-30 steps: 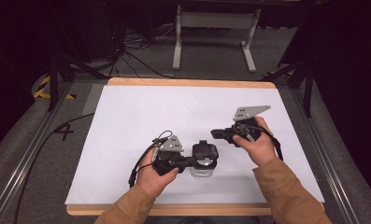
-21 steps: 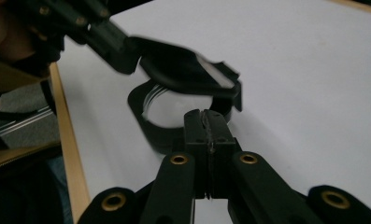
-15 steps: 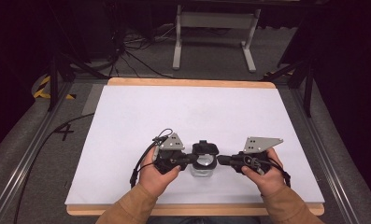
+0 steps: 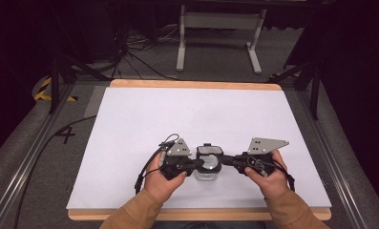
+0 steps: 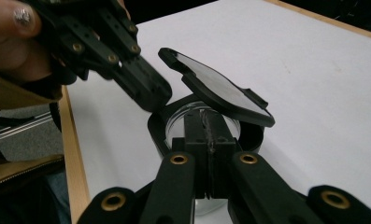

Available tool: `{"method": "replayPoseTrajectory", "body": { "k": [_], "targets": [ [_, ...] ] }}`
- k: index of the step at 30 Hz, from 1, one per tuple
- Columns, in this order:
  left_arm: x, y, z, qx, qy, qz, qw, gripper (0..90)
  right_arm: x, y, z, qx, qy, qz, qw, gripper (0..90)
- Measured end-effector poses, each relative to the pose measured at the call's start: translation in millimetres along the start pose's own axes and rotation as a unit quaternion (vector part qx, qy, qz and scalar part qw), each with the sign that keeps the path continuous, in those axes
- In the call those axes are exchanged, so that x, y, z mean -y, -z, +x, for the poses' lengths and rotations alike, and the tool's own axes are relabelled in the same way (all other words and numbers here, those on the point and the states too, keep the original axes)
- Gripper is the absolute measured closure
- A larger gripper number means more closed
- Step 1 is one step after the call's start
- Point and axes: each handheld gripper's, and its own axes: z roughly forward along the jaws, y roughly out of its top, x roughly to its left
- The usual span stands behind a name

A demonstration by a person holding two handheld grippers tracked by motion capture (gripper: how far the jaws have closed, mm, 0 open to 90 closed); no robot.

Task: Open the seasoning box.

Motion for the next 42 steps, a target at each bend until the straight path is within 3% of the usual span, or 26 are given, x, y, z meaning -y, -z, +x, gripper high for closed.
{"method": "replayPoseTrajectory", "body": {
  "k": [7,13,21,32,42],
  "targets": [
    [0.4,-3.3,-0.6,0.005,0.004,0.007,1.0000,89.8,-9.4,-4.5,-4.7,0.008,-0.003,-0.017,0.9998,89.9],
    [-0.9,-3.7,-3.0,-0.004,-0.007,0.013,0.9999,90.0,-17.9,-9.0,-9.2,0.018,-0.003,-0.030,0.9994,89.9],
    [-0.9,-4.1,-2.0,-0.001,-0.007,0.013,0.9999,90.0,-26.8,-18.5,-19.2,0.026,-0.027,-0.055,0.9978,89.9],
    [-1.5,-4.2,-0.9,0.003,-0.002,0.016,0.9999,90.0,-30.9,-28.3,-32.9,0.052,-0.043,-0.069,0.9954,89.9],
    [-1.3,-4.7,0.2,0.005,-0.001,0.012,0.9999,90.0,-30.5,-33.1,-39.7,0.068,-0.074,-0.079,0.9918,90.0]
  ]
}}
